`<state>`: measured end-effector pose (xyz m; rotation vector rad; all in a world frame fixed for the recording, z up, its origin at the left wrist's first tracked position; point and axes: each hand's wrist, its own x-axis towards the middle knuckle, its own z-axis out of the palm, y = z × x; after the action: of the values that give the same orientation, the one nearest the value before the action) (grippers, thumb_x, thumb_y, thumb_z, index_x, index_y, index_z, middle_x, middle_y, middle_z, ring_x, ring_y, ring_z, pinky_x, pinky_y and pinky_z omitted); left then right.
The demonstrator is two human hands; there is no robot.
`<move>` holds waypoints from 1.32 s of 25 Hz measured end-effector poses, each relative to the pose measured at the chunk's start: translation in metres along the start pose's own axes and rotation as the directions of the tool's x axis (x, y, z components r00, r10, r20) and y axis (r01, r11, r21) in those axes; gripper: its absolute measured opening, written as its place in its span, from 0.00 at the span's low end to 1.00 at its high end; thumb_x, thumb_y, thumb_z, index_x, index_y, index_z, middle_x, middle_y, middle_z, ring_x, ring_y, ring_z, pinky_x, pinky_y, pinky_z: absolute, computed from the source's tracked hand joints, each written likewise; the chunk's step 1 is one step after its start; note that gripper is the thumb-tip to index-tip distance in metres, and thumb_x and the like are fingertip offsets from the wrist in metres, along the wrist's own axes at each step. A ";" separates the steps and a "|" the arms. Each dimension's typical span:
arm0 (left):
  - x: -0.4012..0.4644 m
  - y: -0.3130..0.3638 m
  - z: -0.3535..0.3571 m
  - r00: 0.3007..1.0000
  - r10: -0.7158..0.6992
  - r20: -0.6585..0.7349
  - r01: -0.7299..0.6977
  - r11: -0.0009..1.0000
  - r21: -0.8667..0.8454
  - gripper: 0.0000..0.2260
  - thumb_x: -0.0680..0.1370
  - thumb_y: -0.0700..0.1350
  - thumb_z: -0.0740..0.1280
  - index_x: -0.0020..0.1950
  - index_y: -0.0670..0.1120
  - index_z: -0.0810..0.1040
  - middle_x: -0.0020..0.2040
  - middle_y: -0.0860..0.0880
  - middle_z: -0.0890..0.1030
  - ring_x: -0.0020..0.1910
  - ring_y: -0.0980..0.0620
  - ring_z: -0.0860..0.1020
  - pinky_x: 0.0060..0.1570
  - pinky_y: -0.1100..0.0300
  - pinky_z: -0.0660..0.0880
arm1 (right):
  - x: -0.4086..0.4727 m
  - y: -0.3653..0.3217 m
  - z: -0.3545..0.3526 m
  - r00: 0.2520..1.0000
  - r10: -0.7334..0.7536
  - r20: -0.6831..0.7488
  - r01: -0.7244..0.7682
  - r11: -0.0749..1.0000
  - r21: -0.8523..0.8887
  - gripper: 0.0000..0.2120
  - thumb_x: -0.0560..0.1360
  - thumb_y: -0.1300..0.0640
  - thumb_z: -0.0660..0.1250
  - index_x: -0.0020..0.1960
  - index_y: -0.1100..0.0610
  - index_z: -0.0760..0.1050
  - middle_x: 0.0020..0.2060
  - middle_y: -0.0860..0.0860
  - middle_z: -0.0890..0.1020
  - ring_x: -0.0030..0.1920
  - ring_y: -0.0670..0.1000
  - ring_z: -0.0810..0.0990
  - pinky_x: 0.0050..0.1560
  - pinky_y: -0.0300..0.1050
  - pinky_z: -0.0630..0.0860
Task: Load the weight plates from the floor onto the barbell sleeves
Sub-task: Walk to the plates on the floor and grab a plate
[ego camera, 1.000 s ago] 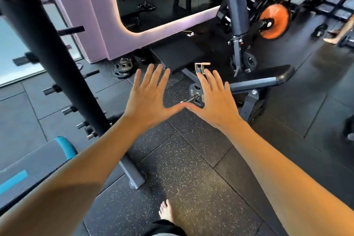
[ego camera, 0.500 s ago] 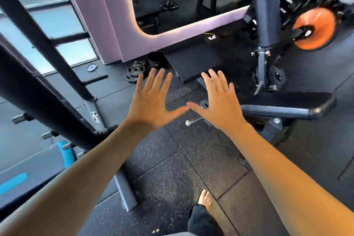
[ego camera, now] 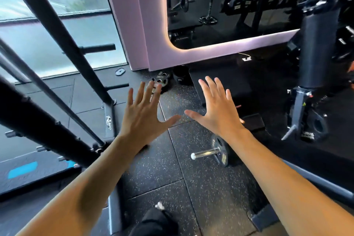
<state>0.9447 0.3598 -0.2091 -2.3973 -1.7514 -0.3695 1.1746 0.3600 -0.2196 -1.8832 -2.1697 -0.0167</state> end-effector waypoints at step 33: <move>0.457 -0.121 0.164 0.994 -0.104 0.043 0.100 0.991 0.088 0.47 0.73 0.78 0.49 0.80 0.45 0.60 0.80 0.44 0.62 0.80 0.43 0.58 0.77 0.40 0.53 | 0.498 0.112 0.151 0.998 -0.066 0.013 0.060 0.965 0.253 0.51 0.69 0.20 0.47 0.81 0.53 0.52 0.81 0.53 0.54 0.81 0.55 0.48 0.75 0.69 0.55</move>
<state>0.9790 0.8586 -0.2392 -2.2816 -1.8756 -0.2467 1.1945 0.8888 -0.2801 -1.6793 -2.1289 0.2570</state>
